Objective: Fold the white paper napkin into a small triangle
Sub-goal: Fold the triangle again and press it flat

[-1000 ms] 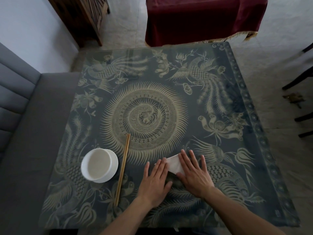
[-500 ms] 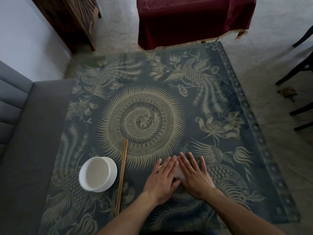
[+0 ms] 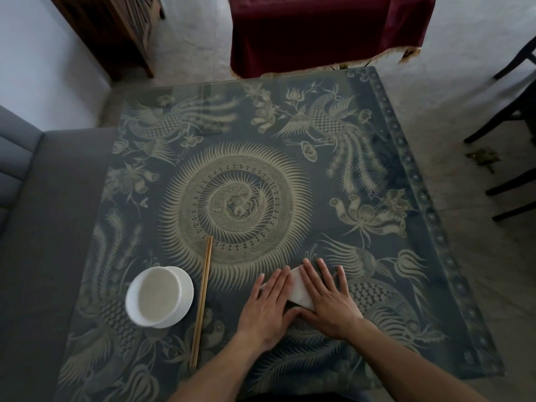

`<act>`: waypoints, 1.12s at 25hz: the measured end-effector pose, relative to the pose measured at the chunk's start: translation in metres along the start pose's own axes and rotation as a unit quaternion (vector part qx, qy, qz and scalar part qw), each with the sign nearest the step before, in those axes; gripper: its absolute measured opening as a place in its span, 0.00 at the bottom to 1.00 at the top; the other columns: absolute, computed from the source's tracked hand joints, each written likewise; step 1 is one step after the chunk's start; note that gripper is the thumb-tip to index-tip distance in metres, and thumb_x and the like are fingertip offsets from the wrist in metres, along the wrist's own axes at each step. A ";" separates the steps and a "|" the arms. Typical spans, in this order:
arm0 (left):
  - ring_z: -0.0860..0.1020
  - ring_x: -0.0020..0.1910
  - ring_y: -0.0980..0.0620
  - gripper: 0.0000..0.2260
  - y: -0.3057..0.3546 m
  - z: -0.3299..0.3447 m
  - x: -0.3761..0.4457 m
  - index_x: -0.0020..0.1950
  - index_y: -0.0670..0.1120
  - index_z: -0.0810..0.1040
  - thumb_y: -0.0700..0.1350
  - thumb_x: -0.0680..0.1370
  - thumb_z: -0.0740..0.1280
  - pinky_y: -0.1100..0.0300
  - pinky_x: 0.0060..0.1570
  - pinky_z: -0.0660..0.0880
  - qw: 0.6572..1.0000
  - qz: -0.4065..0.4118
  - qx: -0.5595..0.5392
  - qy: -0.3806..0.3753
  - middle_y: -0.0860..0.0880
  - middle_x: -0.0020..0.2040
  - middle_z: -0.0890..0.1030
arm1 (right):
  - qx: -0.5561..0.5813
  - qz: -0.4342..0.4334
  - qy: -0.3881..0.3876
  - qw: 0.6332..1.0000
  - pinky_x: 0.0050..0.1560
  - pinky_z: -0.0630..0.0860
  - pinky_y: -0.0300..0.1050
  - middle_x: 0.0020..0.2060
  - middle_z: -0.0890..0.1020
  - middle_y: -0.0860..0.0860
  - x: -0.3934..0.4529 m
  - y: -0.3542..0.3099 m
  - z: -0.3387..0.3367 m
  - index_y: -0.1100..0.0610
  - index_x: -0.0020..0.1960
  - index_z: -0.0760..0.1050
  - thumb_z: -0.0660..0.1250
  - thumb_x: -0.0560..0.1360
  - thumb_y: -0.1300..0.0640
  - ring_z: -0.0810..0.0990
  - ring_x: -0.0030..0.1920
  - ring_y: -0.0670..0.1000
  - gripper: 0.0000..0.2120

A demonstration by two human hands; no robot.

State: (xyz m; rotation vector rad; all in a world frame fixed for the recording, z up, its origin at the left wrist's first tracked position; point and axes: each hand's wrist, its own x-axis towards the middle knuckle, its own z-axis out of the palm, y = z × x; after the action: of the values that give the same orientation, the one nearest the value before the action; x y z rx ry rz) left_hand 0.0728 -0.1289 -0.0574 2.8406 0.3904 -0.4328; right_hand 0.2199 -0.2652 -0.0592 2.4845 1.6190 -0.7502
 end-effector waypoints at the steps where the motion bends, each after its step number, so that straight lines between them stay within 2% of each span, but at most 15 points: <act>1: 0.39 0.78 0.51 0.31 -0.005 0.001 -0.007 0.80 0.45 0.43 0.63 0.83 0.41 0.46 0.73 0.40 1.000 -0.014 0.003 0.003 0.49 0.80 0.41 | 0.009 0.001 0.008 1.000 0.70 0.31 0.66 0.76 0.31 0.46 0.000 0.000 0.000 0.51 0.77 0.31 0.39 0.73 0.24 0.27 0.74 0.53 0.44; 5: 0.49 0.79 0.49 0.29 -0.017 0.004 -0.030 0.80 0.45 0.54 0.60 0.84 0.44 0.42 0.72 0.48 0.998 -0.056 0.012 0.001 0.49 0.80 0.50 | 0.011 0.002 0.013 1.000 0.70 0.33 0.67 0.77 0.34 0.46 -0.001 0.001 0.002 0.50 0.77 0.31 0.39 0.73 0.24 0.27 0.74 0.52 0.44; 10: 0.49 0.79 0.49 0.28 -0.027 0.008 -0.050 0.80 0.45 0.54 0.59 0.84 0.46 0.40 0.72 0.52 0.994 -0.111 0.005 0.006 0.49 0.81 0.52 | 0.016 -0.003 0.040 0.999 0.71 0.34 0.67 0.77 0.36 0.47 -0.001 0.000 0.004 0.51 0.78 0.34 0.41 0.74 0.25 0.29 0.75 0.52 0.43; 14: 0.47 0.79 0.49 0.27 -0.029 0.002 -0.050 0.80 0.44 0.54 0.58 0.84 0.47 0.41 0.73 0.51 0.994 -0.105 -0.002 0.016 0.48 0.81 0.52 | 0.022 -0.002 0.072 0.997 0.71 0.38 0.67 0.79 0.42 0.50 -0.004 -0.001 0.004 0.53 0.79 0.39 0.44 0.76 0.26 0.34 0.76 0.53 0.43; 19: 0.47 0.79 0.50 0.26 -0.025 -0.020 -0.018 0.80 0.44 0.55 0.55 0.84 0.48 0.43 0.74 0.46 0.998 -0.041 -0.014 0.042 0.47 0.81 0.52 | -0.003 -0.017 0.111 0.994 0.71 0.45 0.69 0.79 0.49 0.55 -0.019 -0.003 0.001 0.59 0.79 0.47 0.52 0.78 0.32 0.44 0.78 0.56 0.41; 21: 0.47 0.79 0.50 0.26 -0.018 -0.028 0.003 0.80 0.45 0.54 0.55 0.84 0.46 0.44 0.74 0.46 1.000 0.015 0.003 0.027 0.48 0.81 0.51 | -0.005 -0.014 0.111 0.994 0.71 0.47 0.68 0.79 0.52 0.56 -0.029 -0.005 0.006 0.60 0.78 0.51 0.55 0.79 0.35 0.46 0.78 0.56 0.39; 23: 0.43 0.79 0.51 0.26 -0.011 -0.034 0.025 0.80 0.46 0.49 0.55 0.84 0.45 0.44 0.75 0.42 0.995 0.086 0.045 -0.008 0.50 0.81 0.46 | -0.004 -0.012 0.104 0.994 0.71 0.49 0.67 0.78 0.55 0.55 -0.036 -0.009 0.012 0.59 0.78 0.54 0.56 0.78 0.36 0.47 0.78 0.55 0.38; 25: 0.38 0.78 0.53 0.27 -0.007 -0.034 0.041 0.80 0.49 0.43 0.57 0.84 0.43 0.44 0.75 0.38 0.988 0.130 0.077 -0.038 0.52 0.80 0.40 | -0.001 0.003 0.095 0.995 0.70 0.49 0.66 0.78 0.53 0.55 -0.040 -0.012 0.015 0.58 0.78 0.52 0.56 0.78 0.37 0.47 0.78 0.54 0.38; 28: 0.33 0.76 0.53 0.27 -0.009 -0.032 0.049 0.78 0.51 0.36 0.58 0.83 0.39 0.42 0.75 0.37 0.983 0.137 0.098 -0.067 0.54 0.79 0.34 | 0.004 0.027 0.097 0.995 0.71 0.48 0.65 0.79 0.48 0.53 -0.040 -0.014 0.014 0.57 0.79 0.48 0.53 0.79 0.36 0.46 0.78 0.54 0.37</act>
State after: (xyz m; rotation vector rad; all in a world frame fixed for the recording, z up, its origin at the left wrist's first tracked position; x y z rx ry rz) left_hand 0.1237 -0.1006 -0.0450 2.9698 -0.0747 -0.6297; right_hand 0.1903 -0.2971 -0.0517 2.6682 1.6014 -0.5226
